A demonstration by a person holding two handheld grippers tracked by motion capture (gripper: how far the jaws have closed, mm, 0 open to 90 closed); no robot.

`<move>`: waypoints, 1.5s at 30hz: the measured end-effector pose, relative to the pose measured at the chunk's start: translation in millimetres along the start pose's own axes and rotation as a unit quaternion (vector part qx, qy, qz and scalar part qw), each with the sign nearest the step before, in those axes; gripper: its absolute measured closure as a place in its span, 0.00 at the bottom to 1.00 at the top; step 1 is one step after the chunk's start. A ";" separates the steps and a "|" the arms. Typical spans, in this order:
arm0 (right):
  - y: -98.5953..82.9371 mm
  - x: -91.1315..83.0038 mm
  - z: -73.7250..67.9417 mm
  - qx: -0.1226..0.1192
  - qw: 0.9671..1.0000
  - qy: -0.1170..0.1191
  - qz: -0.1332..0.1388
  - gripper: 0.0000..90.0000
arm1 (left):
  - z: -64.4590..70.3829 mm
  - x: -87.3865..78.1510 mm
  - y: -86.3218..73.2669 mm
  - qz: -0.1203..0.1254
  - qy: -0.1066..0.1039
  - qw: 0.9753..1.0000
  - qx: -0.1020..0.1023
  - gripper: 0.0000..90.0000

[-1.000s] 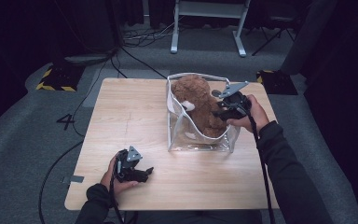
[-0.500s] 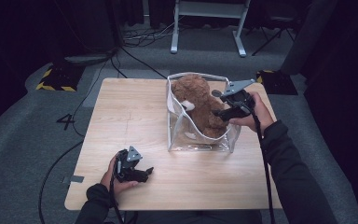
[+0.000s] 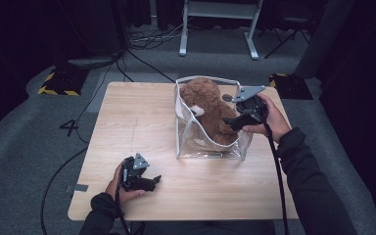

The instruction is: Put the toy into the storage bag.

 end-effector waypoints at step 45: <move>-32.1 -56.7 26.9 0.043 0.997 -0.033 0.052 0.22 | 0.0 0.0 0.0 0.000 0.000 1.000 0.000 0.17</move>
Point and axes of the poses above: each handheld gripper's, and its own axes: x roughly forward along the jaws, y roughly out of its top, z roughly to its right, the point moved 1 cm from there along x, roughly forward along the jaws, and after that the axes turned 14 degrees about -y, right-handed, at the moved point
